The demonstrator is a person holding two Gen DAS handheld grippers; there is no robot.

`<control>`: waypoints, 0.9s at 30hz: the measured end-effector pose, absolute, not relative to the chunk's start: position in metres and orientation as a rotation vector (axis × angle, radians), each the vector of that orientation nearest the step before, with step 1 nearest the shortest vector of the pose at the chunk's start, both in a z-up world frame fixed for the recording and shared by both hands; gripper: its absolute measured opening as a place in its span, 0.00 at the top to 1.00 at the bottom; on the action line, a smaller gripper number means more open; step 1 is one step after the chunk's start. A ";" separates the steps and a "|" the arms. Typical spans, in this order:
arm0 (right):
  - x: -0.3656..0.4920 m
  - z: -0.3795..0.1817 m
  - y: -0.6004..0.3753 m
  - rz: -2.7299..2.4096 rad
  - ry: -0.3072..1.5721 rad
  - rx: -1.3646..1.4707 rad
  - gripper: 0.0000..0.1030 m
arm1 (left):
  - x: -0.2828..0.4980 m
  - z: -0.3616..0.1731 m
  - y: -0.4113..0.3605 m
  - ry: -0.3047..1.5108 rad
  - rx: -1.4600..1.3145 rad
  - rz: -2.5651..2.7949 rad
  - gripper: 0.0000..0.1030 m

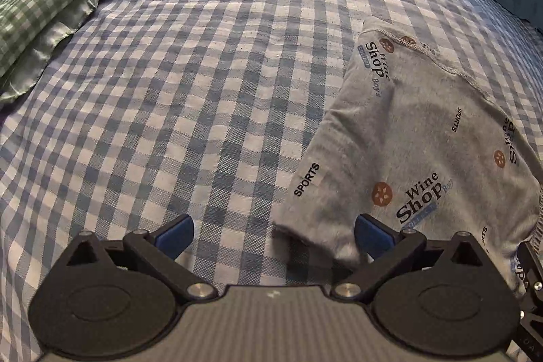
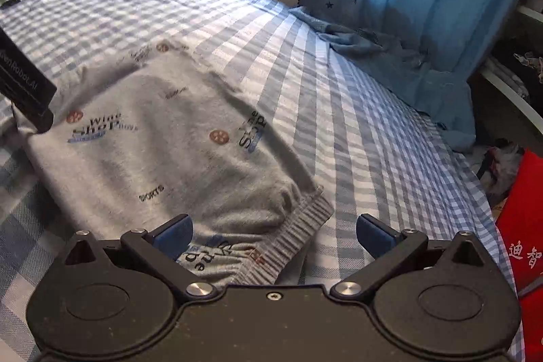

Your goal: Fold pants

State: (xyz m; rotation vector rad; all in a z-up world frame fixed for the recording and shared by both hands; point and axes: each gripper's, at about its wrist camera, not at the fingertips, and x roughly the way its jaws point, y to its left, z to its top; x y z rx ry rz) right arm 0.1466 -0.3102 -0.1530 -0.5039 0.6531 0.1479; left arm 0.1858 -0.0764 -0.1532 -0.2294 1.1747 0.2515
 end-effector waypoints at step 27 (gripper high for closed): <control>0.165 -0.154 -0.403 -0.033 0.903 -0.136 0.01 | 0.178 -0.148 -0.056 1.320 -0.158 0.251 0.00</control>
